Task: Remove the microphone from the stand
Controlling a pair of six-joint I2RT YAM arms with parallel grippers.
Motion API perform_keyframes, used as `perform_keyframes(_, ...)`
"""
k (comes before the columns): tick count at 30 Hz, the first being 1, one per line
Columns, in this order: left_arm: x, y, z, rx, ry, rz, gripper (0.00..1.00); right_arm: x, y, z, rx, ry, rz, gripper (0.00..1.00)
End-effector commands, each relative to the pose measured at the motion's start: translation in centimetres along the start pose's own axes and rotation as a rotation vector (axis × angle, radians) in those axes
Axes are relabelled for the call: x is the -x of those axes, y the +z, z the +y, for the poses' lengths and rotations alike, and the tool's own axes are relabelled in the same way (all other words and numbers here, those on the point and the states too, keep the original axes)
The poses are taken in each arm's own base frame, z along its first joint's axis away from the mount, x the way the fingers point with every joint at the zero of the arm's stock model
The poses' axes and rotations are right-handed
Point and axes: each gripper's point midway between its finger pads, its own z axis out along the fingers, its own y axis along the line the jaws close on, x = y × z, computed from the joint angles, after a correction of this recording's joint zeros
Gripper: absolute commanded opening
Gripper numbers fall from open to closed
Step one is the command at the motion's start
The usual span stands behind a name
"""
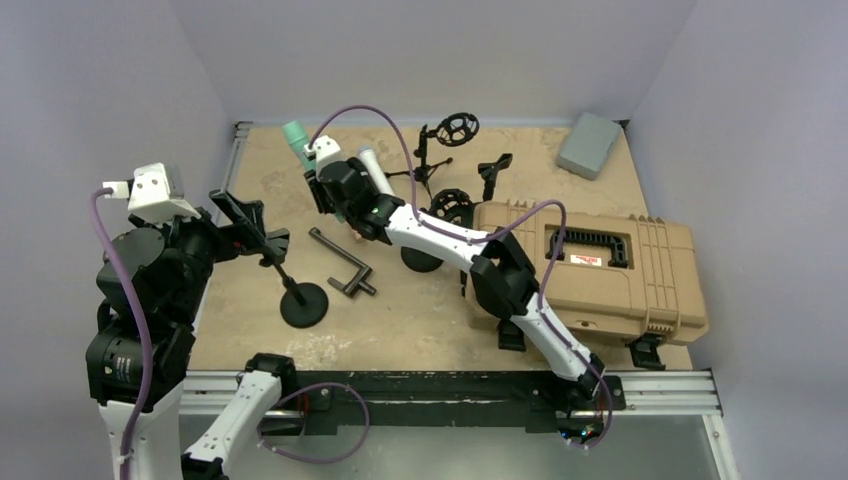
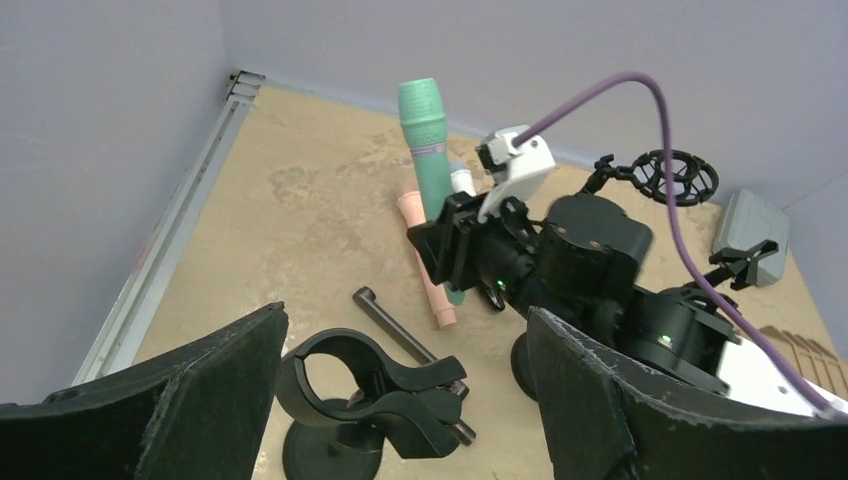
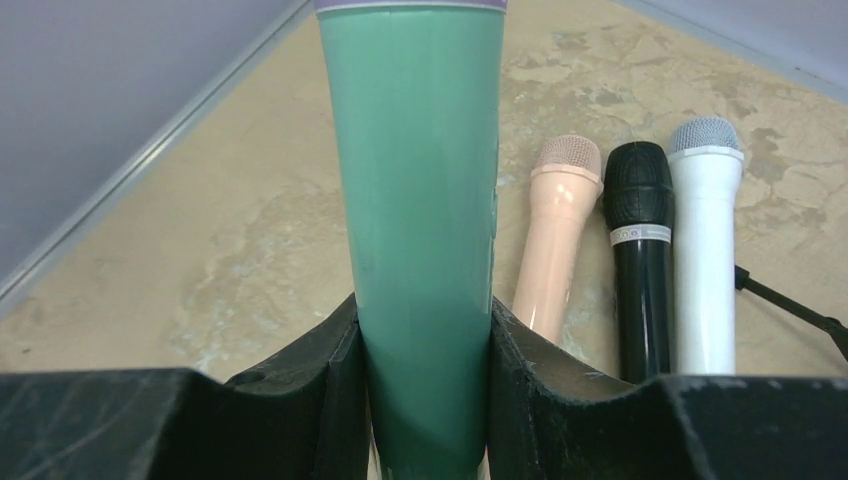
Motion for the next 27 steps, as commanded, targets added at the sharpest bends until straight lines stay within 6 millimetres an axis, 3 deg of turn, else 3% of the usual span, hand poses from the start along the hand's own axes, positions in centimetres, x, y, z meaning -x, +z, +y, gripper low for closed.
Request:
perform_keyframes(1, 0.2, -0.4, -0.4, -0.034, 0.030, -0.012, 0.86, 0.2, 2.4, -0.5, -0.020, -0.039, -0.007, 0.00)
perform_keyframes(10, 0.2, -0.5, -0.5, -0.040, 0.034, -0.006, 0.86, -4.2, 3.6, -2.2, -0.111, -0.051, 0.064, 0.07)
perform_keyframes(15, 0.0, -0.3, -1.0, -0.063, 0.021, 0.005, 0.86, -6.1, 4.0, -2.0, -0.106, -0.048, 0.095, 0.13)
perform_keyframes(22, 0.2, -0.7, -1.2, -0.075, 0.011, 0.001, 0.86, -8.1, 4.3, -1.6, -0.129, -0.063, 0.130, 0.24)
perform_keyframes(27, 0.3, -1.1, -1.2, -0.076, 0.009, 0.001, 0.86, -8.5, 4.1, -2.0, -0.152, -0.073, 0.142, 0.34)
